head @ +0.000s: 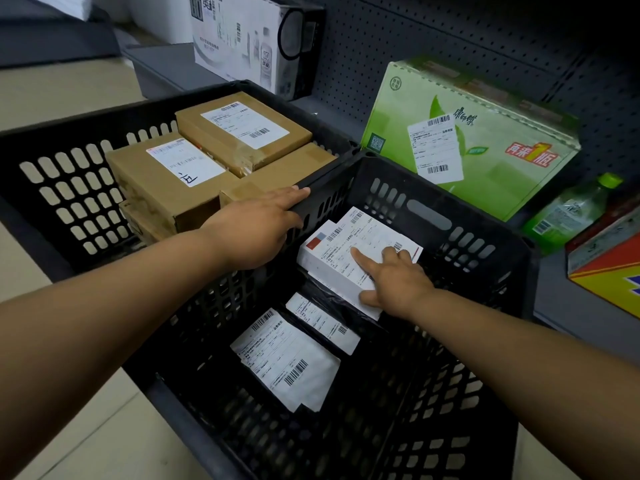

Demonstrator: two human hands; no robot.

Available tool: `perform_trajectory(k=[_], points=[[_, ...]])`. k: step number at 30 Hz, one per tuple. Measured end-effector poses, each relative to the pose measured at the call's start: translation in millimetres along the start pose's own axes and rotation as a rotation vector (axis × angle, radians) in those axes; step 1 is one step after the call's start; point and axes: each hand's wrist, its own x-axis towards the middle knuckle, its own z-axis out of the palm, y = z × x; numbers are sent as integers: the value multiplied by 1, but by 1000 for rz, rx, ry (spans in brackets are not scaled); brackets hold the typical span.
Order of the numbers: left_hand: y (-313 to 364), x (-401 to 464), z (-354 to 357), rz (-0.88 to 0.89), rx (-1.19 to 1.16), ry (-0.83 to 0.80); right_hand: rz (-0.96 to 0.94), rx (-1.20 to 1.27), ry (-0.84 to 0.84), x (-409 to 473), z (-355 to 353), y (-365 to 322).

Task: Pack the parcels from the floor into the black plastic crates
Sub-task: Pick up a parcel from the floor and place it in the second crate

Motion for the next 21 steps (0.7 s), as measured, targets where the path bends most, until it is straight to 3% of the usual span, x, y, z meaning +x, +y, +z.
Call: perform_trajectory(k=[10,16,21], points=[[1,0,0,5,40,-7,77,-120,73,2,14,-16],[5,-1,-2,0,85,-30,111,-55,-5,-8,4,-20],[17,-6,-7,-5,211,-82,41,76,148,-44,-7,-13]])
